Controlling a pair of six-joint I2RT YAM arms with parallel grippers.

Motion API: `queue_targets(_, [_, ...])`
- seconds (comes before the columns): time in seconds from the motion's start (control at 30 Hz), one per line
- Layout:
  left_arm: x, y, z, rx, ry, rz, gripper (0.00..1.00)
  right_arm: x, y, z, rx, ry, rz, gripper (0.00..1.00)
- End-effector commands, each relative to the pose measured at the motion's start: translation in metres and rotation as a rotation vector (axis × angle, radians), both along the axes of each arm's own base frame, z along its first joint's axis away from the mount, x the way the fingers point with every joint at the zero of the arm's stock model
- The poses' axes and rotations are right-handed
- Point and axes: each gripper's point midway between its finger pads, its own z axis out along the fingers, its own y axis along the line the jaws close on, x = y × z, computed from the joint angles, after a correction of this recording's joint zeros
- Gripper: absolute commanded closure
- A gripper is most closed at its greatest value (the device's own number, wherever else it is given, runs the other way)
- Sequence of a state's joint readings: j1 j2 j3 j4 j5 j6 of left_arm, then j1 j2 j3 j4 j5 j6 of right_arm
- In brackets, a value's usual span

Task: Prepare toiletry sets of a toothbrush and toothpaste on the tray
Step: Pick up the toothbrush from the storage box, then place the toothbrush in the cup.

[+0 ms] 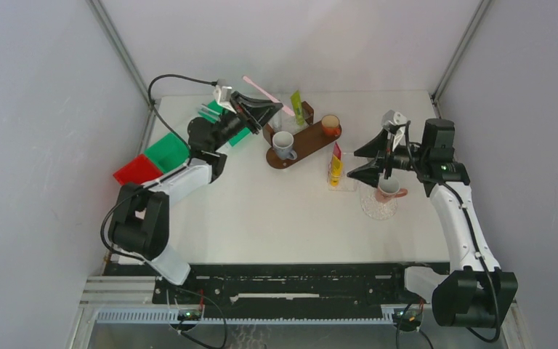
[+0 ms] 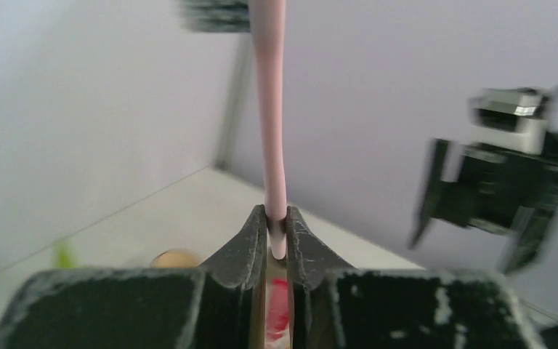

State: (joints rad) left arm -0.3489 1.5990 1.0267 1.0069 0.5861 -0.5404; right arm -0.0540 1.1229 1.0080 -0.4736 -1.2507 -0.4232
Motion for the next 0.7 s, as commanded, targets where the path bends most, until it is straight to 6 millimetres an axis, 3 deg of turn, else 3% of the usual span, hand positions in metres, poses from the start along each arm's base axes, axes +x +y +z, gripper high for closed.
queue_targets(0.0, [-0.072,-0.033,0.028,-0.090,-0.095,-0.400,1.00,-0.003,-0.003,0.026,0.025,-0.079,0.020,0.14])
queue_targets(0.23, [-0.122,-0.088,0.009,-0.009,-0.047,-0.659,1.00,-0.013,-0.005,0.034,0.057,-0.094,0.065,0.14])
queue_targets(0.33, [-0.134,-0.103,-0.003,0.044,-0.033,-0.702,1.00,-0.014,-0.009,0.038,0.062,-0.110,0.065,0.14])
queue_targets(0.47, [-0.127,-0.125,-0.038,0.244,0.010,-0.600,1.00,-0.016,-0.012,0.040,0.069,-0.117,0.061,0.14])
queue_targets(0.57, [-0.117,-0.137,-0.078,0.545,-0.014,-0.447,1.00,-0.021,-0.011,0.042,0.084,-0.122,0.084,0.14])
queue_targets(0.67, [-0.124,-0.151,-0.101,0.678,-0.021,-0.461,1.00,-0.027,-0.009,0.042,0.097,-0.130,0.110,0.14])
